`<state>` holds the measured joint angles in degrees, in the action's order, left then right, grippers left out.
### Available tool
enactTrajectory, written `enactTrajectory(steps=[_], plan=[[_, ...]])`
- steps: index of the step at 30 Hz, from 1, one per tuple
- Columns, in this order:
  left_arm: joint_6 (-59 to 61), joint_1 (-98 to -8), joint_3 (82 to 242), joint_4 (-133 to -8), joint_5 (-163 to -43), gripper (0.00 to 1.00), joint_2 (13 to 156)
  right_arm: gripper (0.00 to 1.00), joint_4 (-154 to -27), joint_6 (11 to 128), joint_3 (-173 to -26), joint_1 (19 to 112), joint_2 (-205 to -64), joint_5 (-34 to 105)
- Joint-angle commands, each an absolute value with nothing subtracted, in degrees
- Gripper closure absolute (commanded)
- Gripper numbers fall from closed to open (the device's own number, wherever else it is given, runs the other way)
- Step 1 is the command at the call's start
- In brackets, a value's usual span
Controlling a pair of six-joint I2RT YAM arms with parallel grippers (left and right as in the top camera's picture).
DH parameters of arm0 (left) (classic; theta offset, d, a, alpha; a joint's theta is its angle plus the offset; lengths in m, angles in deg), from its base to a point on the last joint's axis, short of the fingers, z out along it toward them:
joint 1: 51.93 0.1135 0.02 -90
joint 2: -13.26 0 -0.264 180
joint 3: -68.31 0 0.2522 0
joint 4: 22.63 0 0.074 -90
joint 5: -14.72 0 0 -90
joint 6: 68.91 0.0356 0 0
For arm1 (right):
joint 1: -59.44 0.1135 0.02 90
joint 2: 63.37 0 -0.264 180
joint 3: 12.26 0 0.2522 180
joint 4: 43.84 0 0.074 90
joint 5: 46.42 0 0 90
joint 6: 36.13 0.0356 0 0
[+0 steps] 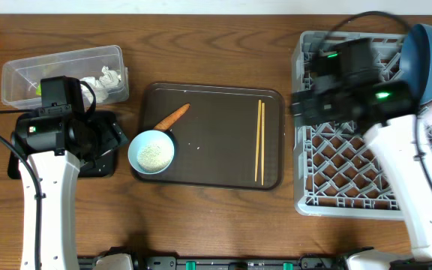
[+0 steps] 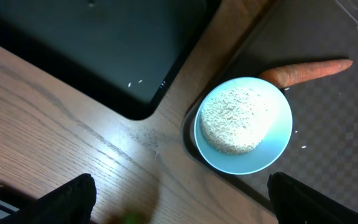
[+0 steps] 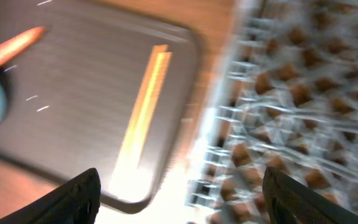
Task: Sort waste into correct bins and load items into the dishwasher rack
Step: 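Open the right gripper and withdraw it from the plate, then move the right gripper to the tray and grasp one wooden chopstick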
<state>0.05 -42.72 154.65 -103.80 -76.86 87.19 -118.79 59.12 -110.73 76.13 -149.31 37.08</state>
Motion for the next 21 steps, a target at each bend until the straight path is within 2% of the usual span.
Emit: enactTrajectory(steps=[1,6,9,13,21], plan=[[-0.45,-42.52,154.95,-103.85,-77.21,0.10,87.41,0.20,-117.56,68.39,-110.64,82.86,-152.58,38.21],[-0.45,-42.52,154.95,-103.85,-77.19,0.09,87.41,0.35,-115.20,78.75,-110.64,90.45,-161.26,41.45],[-0.45,-42.52,154.93,-103.85,-77.19,0.09,87.41,0.36,-115.18,85.70,-110.64,93.20,-166.59,47.41],[-0.45,-42.52,154.93,-103.85,-77.19,0.09,87.41,0.40,-114.79,90.84,-110.64,95.12,-172.26,47.96],[-0.45,-42.52,154.93,-104.04,-77.19,0.09,87.41,0.41,-114.57,95.65,-110.64,95.76,-177.24,49.38]])
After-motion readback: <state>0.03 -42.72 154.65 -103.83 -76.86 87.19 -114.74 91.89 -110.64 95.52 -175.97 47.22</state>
